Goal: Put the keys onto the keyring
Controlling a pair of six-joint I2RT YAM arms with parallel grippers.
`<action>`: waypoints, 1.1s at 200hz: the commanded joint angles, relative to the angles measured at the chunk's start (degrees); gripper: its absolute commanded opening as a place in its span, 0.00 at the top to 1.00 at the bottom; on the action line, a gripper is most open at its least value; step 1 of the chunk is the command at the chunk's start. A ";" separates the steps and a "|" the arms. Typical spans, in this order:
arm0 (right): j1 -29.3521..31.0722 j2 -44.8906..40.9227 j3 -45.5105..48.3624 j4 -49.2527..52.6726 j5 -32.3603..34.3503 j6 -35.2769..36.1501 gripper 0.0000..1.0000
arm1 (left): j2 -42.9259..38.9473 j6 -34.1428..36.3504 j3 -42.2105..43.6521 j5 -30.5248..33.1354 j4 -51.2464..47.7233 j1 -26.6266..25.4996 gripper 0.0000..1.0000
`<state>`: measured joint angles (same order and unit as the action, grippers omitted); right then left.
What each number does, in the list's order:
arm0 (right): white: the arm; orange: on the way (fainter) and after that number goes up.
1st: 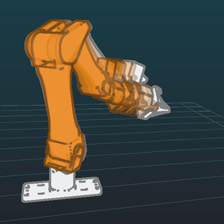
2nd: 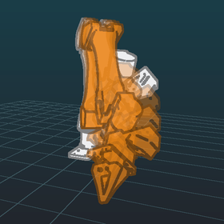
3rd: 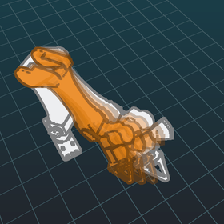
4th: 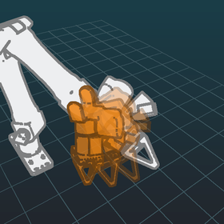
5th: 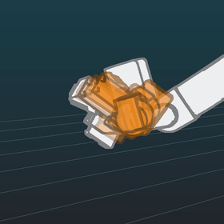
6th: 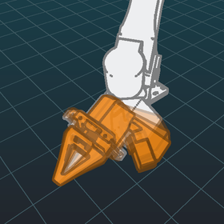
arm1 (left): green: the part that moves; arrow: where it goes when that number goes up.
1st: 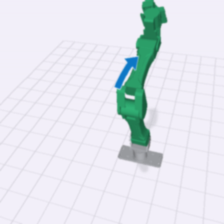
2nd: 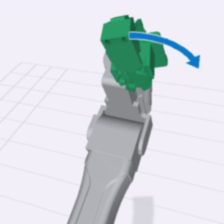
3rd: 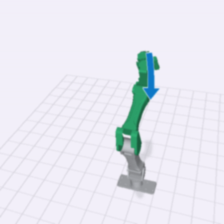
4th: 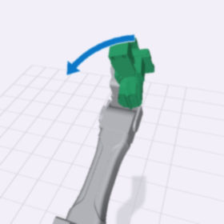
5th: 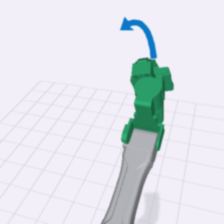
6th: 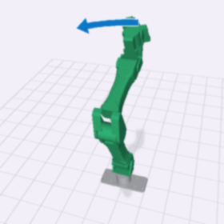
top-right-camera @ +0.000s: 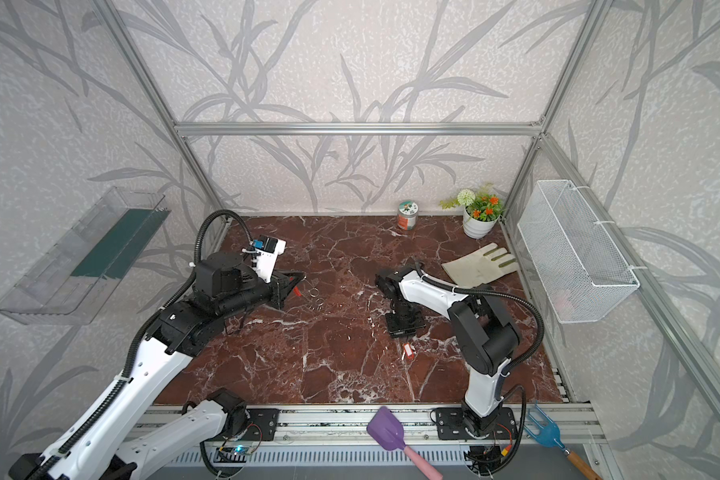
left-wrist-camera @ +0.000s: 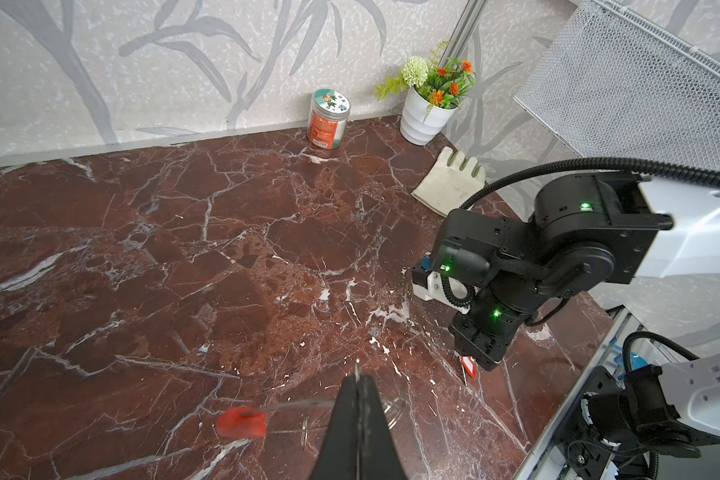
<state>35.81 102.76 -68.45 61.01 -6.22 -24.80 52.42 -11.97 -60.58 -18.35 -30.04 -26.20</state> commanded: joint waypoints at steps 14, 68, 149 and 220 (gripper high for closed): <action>-0.15 -3.76 1.93 -3.04 -1.75 0.40 1.00 | 0.64 0.22 -0.18 -0.61 1.46 0.02 1.00; -0.11 -8.37 9.43 -16.39 -4.29 -0.22 1.00 | 1.75 -1.09 -0.41 -1.21 2.80 0.02 1.00; -0.13 -11.28 19.19 -32.68 -3.83 -1.31 1.00 | 7.03 -0.02 -7.24 -1.14 0.89 0.02 1.00; -0.12 -12.38 20.19 -33.92 -4.74 -1.03 0.77 | 6.67 -2.92 -5.78 -1.87 3.00 0.03 1.00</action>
<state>35.81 91.94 -48.86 27.14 -10.74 -25.65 60.07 -14.17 -66.04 -19.57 -28.05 -26.20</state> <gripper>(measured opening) 0.215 0.049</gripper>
